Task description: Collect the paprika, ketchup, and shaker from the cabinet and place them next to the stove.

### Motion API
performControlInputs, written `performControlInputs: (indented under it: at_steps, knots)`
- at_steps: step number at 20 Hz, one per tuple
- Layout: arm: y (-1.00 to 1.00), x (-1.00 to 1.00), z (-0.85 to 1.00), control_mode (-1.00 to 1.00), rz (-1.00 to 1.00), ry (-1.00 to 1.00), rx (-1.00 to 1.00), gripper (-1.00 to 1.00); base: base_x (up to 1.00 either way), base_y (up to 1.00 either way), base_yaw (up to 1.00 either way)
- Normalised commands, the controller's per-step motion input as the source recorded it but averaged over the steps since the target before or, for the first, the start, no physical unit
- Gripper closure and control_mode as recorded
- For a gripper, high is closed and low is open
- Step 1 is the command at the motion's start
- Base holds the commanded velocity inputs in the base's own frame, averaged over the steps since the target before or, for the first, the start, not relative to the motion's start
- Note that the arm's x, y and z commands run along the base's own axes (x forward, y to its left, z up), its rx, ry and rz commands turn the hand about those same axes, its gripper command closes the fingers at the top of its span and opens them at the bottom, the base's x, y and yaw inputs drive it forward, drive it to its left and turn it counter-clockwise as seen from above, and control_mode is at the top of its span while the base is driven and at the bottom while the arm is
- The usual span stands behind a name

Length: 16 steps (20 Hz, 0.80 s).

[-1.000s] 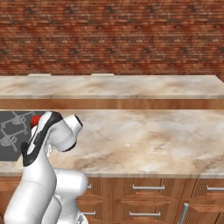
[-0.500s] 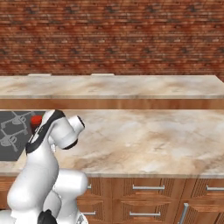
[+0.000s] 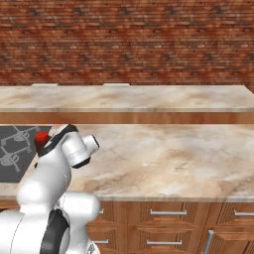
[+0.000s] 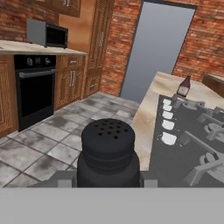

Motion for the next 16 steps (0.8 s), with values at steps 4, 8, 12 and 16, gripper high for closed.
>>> performControlInputs:
  at_steps: [4,8,12,16]
  knots:
    - [0.02,0.21,-0.20,-1.00,-0.03,0.00,0.01,1.00,0.00,0.00,0.00]
    - [0.07,0.24,-0.14,-1.00,-0.08,0.00,0.00,1.00,0.00,0.00,0.00]
    - [0.08,0.12,-0.08,-1.00,-0.10,0.00,0.00,1.00,0.00,0.00,0.00]
    - [0.00,0.00,-0.15,-1.00,-0.12,0.00,-0.01,1.00,0.00,0.00,0.00]
